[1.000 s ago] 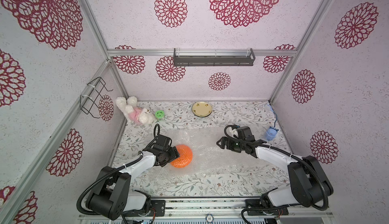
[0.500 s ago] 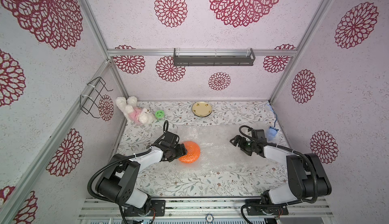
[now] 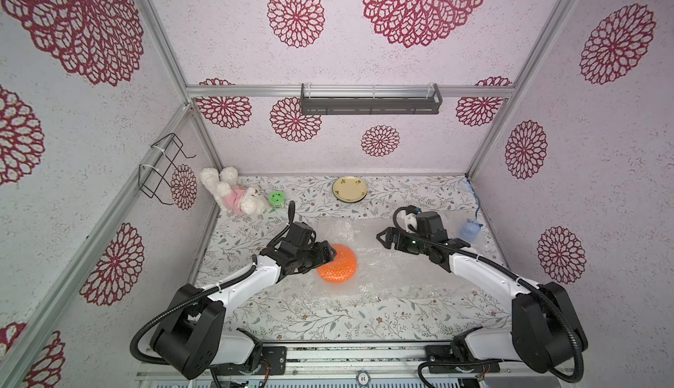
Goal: Unpack dinner plates from bubble wrap
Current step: Unwrap the bubble wrap.
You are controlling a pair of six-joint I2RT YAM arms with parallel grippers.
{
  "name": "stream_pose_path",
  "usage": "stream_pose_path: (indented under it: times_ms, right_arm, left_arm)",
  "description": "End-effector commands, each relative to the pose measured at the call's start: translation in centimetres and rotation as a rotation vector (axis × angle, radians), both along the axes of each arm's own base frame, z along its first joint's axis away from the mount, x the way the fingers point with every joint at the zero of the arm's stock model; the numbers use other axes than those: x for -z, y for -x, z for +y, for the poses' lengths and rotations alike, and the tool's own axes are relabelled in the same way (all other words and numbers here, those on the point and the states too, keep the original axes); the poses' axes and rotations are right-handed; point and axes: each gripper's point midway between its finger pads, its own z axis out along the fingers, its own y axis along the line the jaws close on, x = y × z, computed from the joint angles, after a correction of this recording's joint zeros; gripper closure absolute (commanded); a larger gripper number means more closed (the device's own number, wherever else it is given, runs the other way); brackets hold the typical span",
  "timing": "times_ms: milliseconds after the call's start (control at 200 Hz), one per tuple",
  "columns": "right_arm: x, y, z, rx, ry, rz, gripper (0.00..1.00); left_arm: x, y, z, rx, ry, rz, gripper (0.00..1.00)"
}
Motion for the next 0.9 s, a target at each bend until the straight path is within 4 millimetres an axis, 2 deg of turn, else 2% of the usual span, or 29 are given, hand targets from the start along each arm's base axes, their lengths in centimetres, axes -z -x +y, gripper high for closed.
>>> stream_pose_path:
  times_ms: [0, 145, 435, 620, 891]
  right_arm:
    - [0.9, 1.3, 3.9, -0.14, -0.041, 0.038, 0.06]
    - [2.2, 2.1, 6.6, -0.201, -0.08, 0.075, 0.09]
    - [4.0, 3.8, 10.6, -0.313, -0.131, 0.152, 0.14]
    - [6.7, 3.2, 10.2, -0.283, -0.047, 0.19, 0.15]
    - [8.6, 2.9, 9.2, -0.252, 0.041, 0.201, 0.16]
  left_arm:
    - [1.9, 1.3, -0.2, -0.005, -0.001, 0.069, 0.21]
    - [4.1, 2.2, -0.5, -0.03, 0.028, 0.099, 0.27]
    - [7.5, 3.3, 0.6, -0.047, -0.037, 0.161, 0.28]
    - [8.5, 3.7, 0.9, -0.054, -0.051, 0.178, 0.29]
    - [8.9, 4.0, 1.2, -0.056, -0.066, 0.189, 0.3]
